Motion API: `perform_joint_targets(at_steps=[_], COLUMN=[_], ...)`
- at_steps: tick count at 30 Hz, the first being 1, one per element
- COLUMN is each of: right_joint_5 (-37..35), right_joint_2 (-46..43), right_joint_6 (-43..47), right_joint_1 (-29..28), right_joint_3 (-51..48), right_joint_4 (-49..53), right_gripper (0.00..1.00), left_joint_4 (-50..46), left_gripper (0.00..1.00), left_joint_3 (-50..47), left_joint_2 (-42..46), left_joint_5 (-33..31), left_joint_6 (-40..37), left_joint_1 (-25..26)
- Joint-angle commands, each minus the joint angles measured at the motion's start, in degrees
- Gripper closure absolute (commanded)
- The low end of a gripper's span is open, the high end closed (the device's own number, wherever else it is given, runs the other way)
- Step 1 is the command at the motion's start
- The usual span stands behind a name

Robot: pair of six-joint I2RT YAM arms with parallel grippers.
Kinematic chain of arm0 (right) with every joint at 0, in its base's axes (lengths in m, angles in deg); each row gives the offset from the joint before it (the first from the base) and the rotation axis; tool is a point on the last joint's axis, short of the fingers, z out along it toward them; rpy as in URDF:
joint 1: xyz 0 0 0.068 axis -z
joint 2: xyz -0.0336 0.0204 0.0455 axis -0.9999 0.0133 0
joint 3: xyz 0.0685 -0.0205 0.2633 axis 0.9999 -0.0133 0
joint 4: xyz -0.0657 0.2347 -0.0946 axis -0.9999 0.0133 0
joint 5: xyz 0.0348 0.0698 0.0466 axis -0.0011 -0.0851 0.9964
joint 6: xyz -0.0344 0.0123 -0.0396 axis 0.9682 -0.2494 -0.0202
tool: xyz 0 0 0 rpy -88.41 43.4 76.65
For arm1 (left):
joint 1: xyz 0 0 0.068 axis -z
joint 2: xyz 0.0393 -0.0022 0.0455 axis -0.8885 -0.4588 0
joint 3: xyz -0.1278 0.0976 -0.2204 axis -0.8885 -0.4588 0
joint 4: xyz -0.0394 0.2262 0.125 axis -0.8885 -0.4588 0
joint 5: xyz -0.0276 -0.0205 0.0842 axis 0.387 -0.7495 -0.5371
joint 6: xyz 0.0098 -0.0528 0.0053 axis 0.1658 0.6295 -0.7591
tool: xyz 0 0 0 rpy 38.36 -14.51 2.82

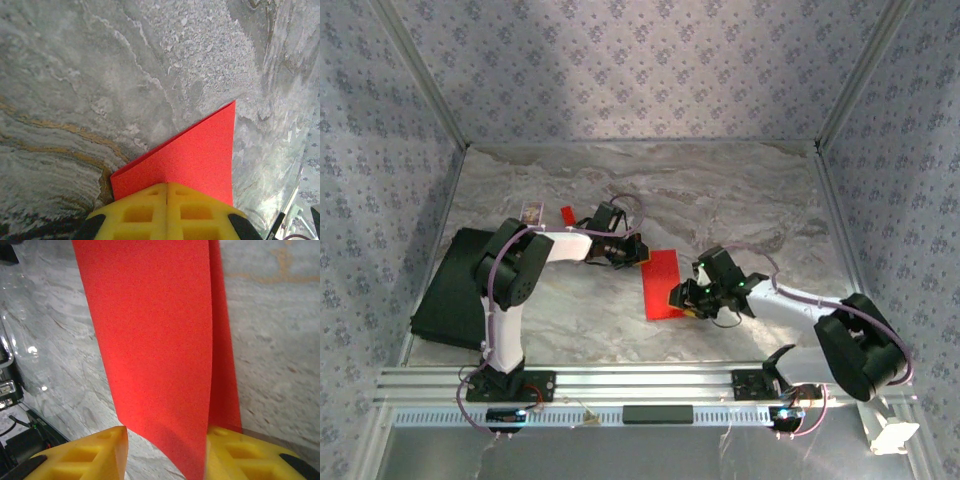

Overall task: Fold a paper plane with a square sheet of paper (pick it up from the middle)
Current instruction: First fold the square sheet of paper in half at the center of the table, then fold the triangle a second time at the center of the table.

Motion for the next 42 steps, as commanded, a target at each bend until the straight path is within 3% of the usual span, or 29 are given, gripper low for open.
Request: perform_joint_targets(at_steps=[1, 18, 27, 30, 37, 42], right_joint_5=[1.7, 9.6, 12.7, 13.4, 10.8, 7.2], right_joint_2=[1.2, 7.7, 12.9, 14.8, 14.9, 13.0], right_joint_6=[-1.3, 2.4, 4.3, 4.1, 0.5, -3.8], right_joint_1=[0.9, 6.2, 9.3, 9.9, 10.2, 10.0], right_joint_3=[0.6, -1.0, -2.1, -1.9, -2.7, -3.9], right_joint_4=[-4.9, -14.3, -19.8, -21.0, -24.0, -26.2], right_gripper=[0.57, 0.62, 0.82, 0.9, 1.0, 1.0], left_joint_4=[-4.5, -1.4, -1.0, -0.8, -2.7, -5.6], left_gripper=[1.0, 0.98, 0.94, 0.83, 0.44, 0.37], left_joint_3=[-1.5, -1.3, -0.1, 0.1, -1.3, -2.6], left_joint_2=[-1.8, -2.0, -1.2, -0.1, 10.0, 17.9], left_joint_5=[-0.9, 1.2, 2.5, 2.7, -2.5, -7.5], left_joint_6=[-0.3, 0.9, 0.7, 0.8, -0.5, -3.1], left_joint_1=[0.0, 0.0, 0.1, 0.1, 0.4, 0.9])
